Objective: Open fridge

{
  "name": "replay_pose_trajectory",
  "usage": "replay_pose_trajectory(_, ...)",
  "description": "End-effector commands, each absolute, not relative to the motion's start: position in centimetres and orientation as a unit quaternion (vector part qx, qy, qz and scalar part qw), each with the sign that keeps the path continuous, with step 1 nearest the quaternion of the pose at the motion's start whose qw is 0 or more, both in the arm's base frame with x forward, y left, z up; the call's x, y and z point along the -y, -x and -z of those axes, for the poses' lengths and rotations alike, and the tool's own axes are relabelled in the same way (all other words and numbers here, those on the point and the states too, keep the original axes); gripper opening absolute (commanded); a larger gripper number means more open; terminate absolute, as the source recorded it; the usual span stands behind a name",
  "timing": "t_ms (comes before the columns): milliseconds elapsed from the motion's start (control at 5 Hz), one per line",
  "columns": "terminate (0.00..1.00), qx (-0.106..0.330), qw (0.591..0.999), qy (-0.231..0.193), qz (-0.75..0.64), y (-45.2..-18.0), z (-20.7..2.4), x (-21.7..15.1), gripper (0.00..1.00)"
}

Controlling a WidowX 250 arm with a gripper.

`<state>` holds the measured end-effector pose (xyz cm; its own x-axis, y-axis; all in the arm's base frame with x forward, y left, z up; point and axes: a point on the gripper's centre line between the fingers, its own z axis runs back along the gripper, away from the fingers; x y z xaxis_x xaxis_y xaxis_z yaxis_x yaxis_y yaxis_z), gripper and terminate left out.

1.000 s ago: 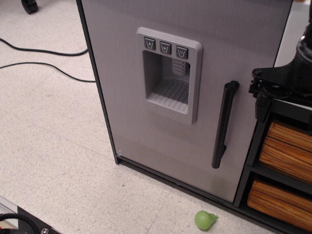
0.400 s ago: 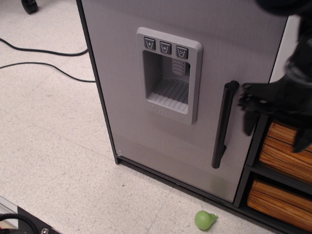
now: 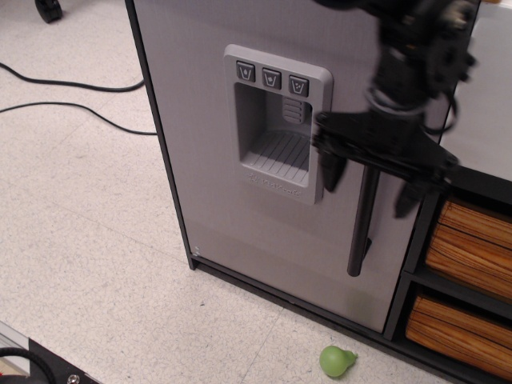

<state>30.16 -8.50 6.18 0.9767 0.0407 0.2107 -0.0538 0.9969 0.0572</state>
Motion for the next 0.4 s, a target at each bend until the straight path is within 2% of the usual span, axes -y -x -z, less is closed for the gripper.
replay_pose_trajectory(0, 0.00, 0.153, 0.987, -0.041, -0.023, -32.3, -8.2, 6.9, 1.00)
replay_pose_trajectory(200, 0.00, 0.165, 0.985, -0.048, -0.011, -33.7, -7.2, 7.4, 1.00)
